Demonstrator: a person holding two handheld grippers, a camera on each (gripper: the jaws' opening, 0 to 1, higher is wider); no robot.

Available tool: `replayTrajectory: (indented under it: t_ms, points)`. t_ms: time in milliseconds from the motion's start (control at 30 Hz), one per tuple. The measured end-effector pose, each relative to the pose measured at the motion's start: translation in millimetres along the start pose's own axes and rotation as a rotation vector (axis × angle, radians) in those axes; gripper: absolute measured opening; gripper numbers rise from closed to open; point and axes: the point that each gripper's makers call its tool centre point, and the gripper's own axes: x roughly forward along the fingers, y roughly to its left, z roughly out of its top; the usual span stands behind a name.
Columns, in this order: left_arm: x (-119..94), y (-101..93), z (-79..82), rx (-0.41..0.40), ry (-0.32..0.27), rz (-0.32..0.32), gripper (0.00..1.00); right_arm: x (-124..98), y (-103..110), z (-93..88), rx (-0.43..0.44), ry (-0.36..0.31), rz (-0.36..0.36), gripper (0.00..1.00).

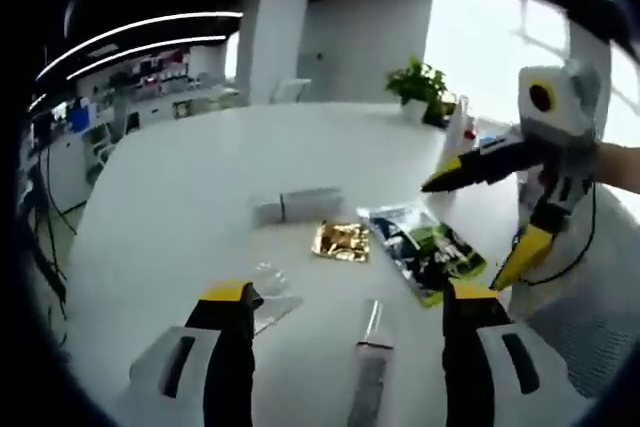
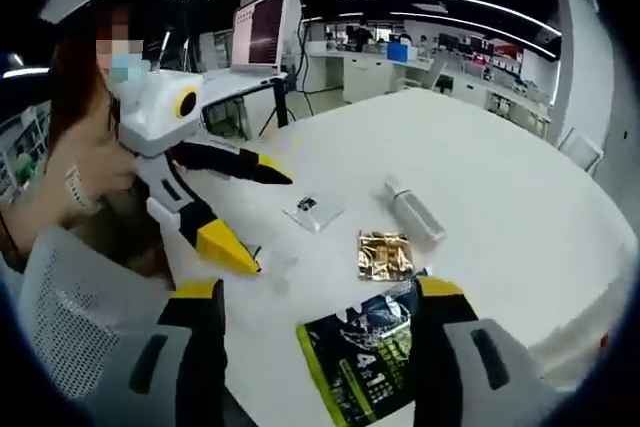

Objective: Arrange the skincare products in the storage area until every visible bottle or jar stands upright without overlapping.

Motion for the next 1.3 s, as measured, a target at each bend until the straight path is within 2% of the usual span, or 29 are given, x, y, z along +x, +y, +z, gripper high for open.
replayTrajectory:
  t_ms: [133,300,467,600,667,733,900,967,1100,1233,1300]
  points:
    - [-7.9,-0.9,-7.7,-0.012,0.012,0.003,0.66,15.1,-10.7,14.5,-0.048,0.009,-0.003,0.66]
    - [-8.2,-7.3,-20.9,0.002,0.055,0.003,0.6,35.4,-15.2,17.2,-0.057,0.047,0.028,0.58]
    - [-9.5,-11.8,-35.2,0.027,0.109,-0.008,0.51,47.7,3.2,17.7,-0.195,0.102,0.152,0.44]
    - [-5.2,-14.2,-44.9,0.045,0.16,-0.037,0.42,55.5,5.9,10.4,-0.291,0.173,0.185,0.42]
    - [-2.5,-12.0,-50.1,0.054,0.186,-0.027,0.39,56.5,6.8,13.1,-0.293,0.164,0.185,0.44]
    - [-1.4,-9.6,-59.3,0.097,0.244,-0.016,0.36,54.3,9.1,14.2,-0.277,0.156,0.197,0.44]
    - [1.3,-12.7,-71.6,0.175,0.357,-0.03,0.37,47.6,14.0,6.1,-0.26,0.156,0.211,0.46]
    - [4.6,-14.5,-65.3,0.197,0.342,-0.034,0.36,43.2,14.7,0.8,-0.254,0.165,0.213,0.46]
    - [5.0,-10.4,-66.6,0.249,0.389,-0.021,0.3,33.8,14.3,-2.6,-0.237,0.16,0.209,0.47]
    - [4.9,-10.6,-65.5,0.235,0.403,-0.021,0.29,25.0,10.6,-1.8,-0.219,0.142,0.194,0.48]
    - [4.6,-11.0,-65.4,0.233,0.409,-0.019,0.25,22.7,7.5,-3.8,-0.204,0.138,0.183,0.5]
